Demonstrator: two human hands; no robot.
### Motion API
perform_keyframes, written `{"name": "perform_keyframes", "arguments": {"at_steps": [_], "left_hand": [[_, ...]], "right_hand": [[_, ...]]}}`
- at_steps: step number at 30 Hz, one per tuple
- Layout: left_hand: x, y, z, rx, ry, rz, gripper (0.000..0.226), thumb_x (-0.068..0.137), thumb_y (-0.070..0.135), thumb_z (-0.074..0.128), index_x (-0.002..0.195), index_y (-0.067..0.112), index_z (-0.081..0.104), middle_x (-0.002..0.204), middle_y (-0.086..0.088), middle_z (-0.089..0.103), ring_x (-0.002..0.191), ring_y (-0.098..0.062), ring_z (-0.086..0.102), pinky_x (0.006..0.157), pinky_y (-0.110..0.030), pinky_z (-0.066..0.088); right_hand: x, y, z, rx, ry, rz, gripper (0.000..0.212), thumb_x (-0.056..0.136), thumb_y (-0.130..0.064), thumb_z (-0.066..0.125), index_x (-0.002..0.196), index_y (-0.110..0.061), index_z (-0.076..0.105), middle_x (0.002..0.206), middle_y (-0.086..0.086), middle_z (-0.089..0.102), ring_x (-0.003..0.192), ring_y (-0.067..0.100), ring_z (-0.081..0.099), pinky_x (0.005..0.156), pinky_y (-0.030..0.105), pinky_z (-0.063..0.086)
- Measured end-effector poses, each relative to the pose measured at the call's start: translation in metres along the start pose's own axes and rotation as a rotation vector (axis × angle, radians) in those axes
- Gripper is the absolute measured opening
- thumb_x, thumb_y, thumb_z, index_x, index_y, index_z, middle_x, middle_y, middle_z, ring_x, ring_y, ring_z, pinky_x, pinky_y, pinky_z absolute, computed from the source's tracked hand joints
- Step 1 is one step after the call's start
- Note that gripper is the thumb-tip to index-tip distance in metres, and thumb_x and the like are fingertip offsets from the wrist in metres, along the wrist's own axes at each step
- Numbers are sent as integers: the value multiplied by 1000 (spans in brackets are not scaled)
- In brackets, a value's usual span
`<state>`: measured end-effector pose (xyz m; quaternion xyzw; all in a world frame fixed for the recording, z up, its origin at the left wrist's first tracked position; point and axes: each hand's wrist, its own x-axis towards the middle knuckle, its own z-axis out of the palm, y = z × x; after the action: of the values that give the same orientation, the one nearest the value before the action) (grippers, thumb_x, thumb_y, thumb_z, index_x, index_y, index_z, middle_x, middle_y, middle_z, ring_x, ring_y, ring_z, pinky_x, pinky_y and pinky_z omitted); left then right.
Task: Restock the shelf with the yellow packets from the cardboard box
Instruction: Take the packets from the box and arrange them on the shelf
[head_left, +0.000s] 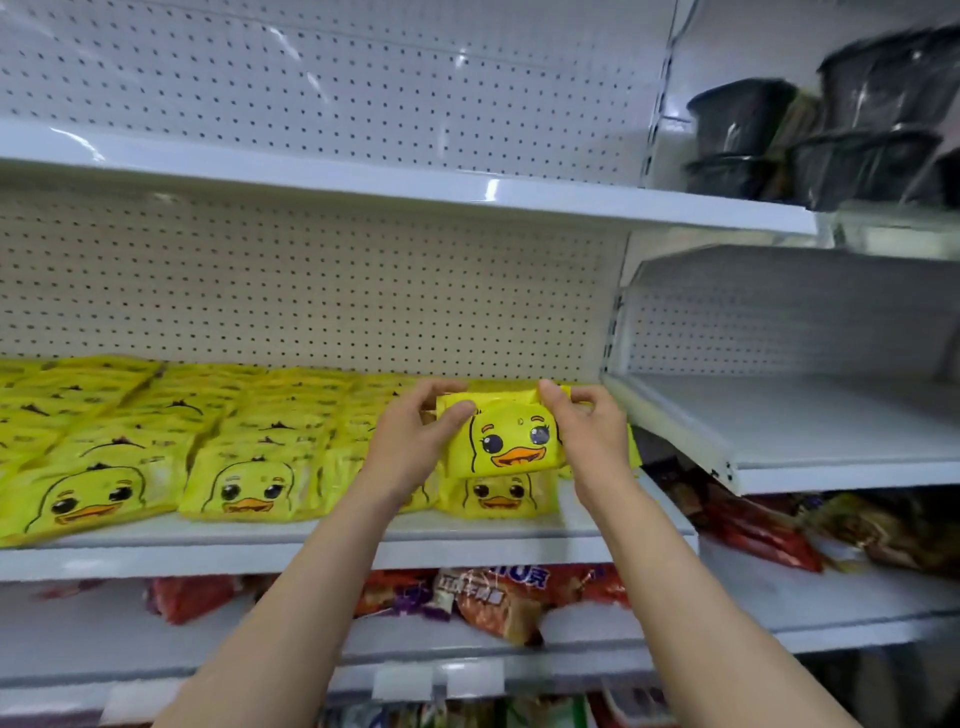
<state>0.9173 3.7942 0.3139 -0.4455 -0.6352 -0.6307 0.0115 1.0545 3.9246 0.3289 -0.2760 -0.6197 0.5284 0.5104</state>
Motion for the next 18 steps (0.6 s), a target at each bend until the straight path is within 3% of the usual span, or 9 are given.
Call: {"name": "perform_keyframes", "arguments": {"at_steps": [4, 10, 15, 18], "left_hand": [[1, 7, 58, -45, -13, 9, 19, 87, 21, 71, 106, 19, 69, 51, 20, 43, 55, -2, 35, 53, -16, 27], [9, 17, 109, -66, -19, 54, 18, 85, 21, 74, 102, 23, 70, 51, 19, 39, 57, -6, 29, 52, -18, 25], [19, 13, 125, -66, 2, 43, 11, 83, 19, 76, 91, 26, 73, 55, 19, 47, 55, -5, 30, 50, -18, 27], [26, 9, 129, -70, -4, -1, 10, 82, 20, 77, 91, 23, 74, 49, 19, 42, 51, -5, 30, 48, -17, 25]], "right_hand": [[30, 10, -51, 19, 3, 22, 28, 80, -36, 80, 90, -18, 61, 82, 0, 71, 66, 7, 67, 62, 27, 51], [58, 23, -99, 92, -51, 27, 26, 80, -27, 81, 86, -17, 58, 77, 0, 73, 66, 11, 69, 63, 28, 53], [67, 32, -119, 137, -127, 49, 30, 78, -18, 82, 96, -6, 61, 90, 13, 75, 77, 20, 71, 76, 37, 56], [73, 39, -126, 98, -135, 69, 24, 81, -12, 79, 97, 0, 66, 92, 19, 75, 80, 26, 69, 75, 40, 54]]}}
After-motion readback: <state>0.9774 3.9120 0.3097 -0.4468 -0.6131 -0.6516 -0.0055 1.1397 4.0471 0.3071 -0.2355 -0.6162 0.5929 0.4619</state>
